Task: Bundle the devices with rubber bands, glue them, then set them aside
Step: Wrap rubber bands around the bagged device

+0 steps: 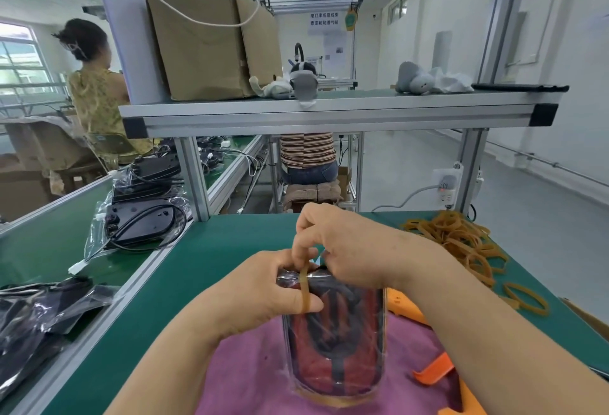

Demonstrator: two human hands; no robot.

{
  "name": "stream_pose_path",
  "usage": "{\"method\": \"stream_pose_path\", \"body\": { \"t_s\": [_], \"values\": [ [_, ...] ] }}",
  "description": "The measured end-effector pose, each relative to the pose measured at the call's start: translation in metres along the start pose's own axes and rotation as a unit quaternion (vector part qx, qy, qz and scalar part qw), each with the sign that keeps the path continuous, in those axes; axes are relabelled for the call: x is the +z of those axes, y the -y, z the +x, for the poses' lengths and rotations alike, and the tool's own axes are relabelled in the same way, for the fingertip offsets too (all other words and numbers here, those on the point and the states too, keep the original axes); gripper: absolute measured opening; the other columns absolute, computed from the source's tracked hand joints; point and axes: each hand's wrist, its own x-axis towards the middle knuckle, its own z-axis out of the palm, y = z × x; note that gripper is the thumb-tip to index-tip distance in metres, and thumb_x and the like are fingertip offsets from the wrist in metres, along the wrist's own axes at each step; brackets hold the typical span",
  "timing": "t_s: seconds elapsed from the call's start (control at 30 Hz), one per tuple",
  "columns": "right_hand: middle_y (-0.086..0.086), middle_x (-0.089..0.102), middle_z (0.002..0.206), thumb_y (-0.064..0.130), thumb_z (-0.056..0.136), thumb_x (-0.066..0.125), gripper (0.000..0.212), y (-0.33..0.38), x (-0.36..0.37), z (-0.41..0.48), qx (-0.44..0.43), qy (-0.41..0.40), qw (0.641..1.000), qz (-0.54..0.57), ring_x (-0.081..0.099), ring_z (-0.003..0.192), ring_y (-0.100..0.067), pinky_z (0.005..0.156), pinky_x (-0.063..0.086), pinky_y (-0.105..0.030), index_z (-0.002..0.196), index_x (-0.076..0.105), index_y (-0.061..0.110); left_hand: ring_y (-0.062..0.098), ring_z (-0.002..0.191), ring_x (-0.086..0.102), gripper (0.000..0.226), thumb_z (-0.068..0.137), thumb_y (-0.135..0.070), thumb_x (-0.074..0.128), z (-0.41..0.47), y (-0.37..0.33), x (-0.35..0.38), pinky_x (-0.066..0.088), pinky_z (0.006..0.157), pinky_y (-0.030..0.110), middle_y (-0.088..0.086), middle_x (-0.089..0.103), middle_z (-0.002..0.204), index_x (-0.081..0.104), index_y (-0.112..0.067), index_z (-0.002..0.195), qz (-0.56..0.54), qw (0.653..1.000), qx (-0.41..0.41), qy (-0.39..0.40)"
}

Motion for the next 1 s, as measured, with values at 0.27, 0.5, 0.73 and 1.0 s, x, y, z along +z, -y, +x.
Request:
{"method": "stream_pose_path", "body": {
  "t_s": [0.27,0.5,0.73,1.0],
  "values": [
    [0.008,0.042,0.090,0.011,0.083,0.061,0.020,-0.017,-0.008,-0.008,-0.026,-0.037,0.981,-0.188,0.040,0.098,-0.015,0.076,0.035,-0.030,0.073,0.065,0.029,0.005,0.098,0.068,0.049,0.073,-0.037,0.073,0.002,-0.001,0.000,0.050,0.102,0.043,-0.013,0.072,0.111,0.065,-0.055,0.117,0.017,1.000,0.009,-0.002],
    [0.004,0.050,0.071,0.006,0.057,0.060,0.031,-0.050,-0.001,-0.053,0.019,-0.158,0.977,-0.141,0.039,0.076,-0.013,0.073,0.030,-0.032,0.051,0.042,0.030,0.008,0.114,0.065,0.045,0.081,-0.035,0.069,0.003,0.005,-0.002,0.046,0.106,0.044,-0.018,0.069,0.122,0.063,-0.053,0.122,0.019,0.999,0.004,0.025],
    [0.006,0.047,0.071,0.023,0.066,0.045,0.018,-0.065,0.047,-0.078,0.045,-0.277,0.955,-0.101,0.055,0.078,-0.023,0.084,0.042,-0.048,0.049,0.048,0.029,0.007,0.108,0.068,0.040,0.082,-0.033,0.071,0.002,0.005,0.007,0.049,0.102,0.042,-0.014,0.073,0.114,0.067,-0.049,0.119,0.023,0.999,0.012,0.022],
    [-0.002,0.063,0.087,0.003,0.064,0.075,0.022,-0.083,0.066,-0.068,0.078,-0.269,0.957,-0.075,0.063,0.093,-0.031,0.086,0.046,-0.061,0.059,0.064,0.021,0.001,0.102,0.069,0.044,0.087,-0.032,0.068,-0.007,-0.014,0.020,0.054,0.097,0.038,-0.019,0.073,0.108,0.060,-0.063,0.116,0.076,0.996,0.038,0.015]
  ]
}}
